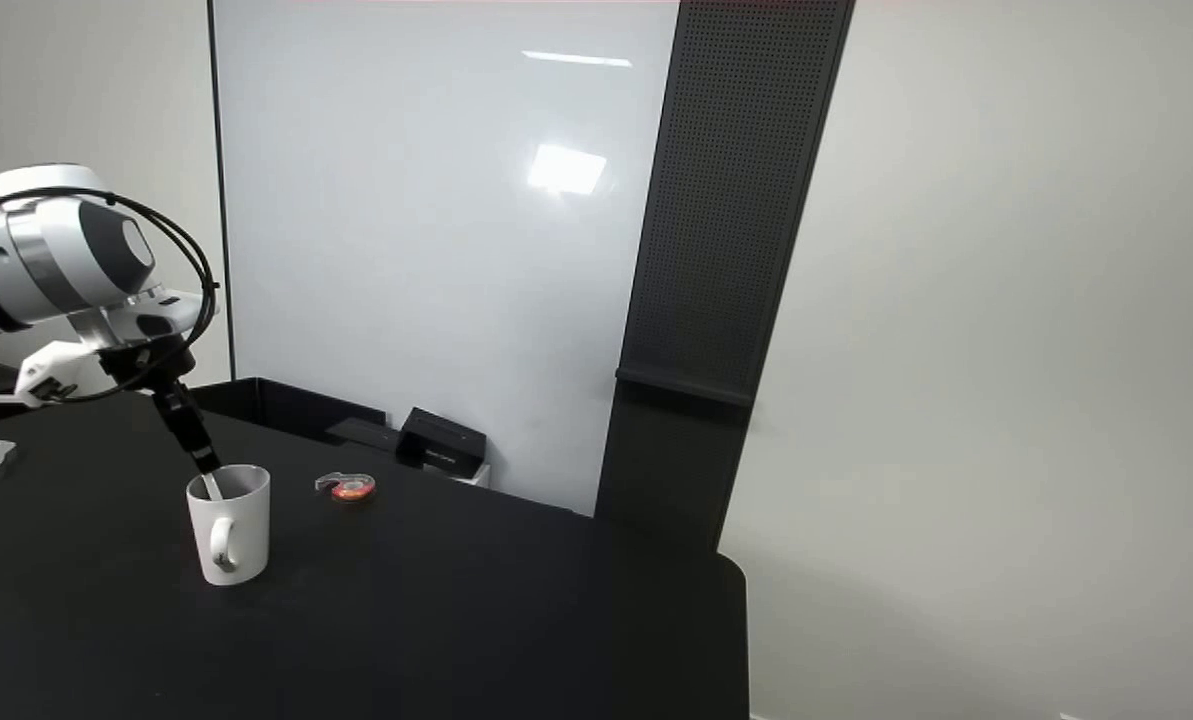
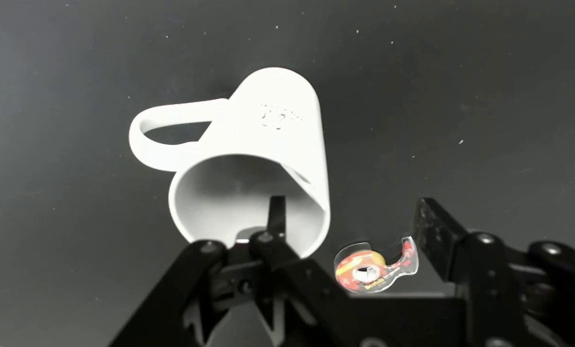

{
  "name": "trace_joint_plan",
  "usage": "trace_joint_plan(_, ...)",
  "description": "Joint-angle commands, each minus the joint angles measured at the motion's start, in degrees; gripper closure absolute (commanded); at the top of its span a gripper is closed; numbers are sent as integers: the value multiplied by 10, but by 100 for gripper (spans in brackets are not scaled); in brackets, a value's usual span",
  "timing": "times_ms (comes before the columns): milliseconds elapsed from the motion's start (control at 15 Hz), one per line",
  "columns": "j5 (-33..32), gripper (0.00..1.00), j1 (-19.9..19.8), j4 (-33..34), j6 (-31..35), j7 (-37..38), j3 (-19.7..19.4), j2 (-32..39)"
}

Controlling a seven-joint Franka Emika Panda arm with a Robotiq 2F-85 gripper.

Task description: Remove the spoon from the mug cup and place it on the table

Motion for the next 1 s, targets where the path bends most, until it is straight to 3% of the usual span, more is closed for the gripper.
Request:
trace_joint_plan(0,11,61,8,13,-1,-5,-11,5)
trace_joint_plan(333,15,95,7,14,-4,-6,-12,6)
trace_joint_plan(400,16,98,7,15,-5,-6,-12,7)
trace_joint_plan(933,17,99,3,24,-10,-11,-16,-16)
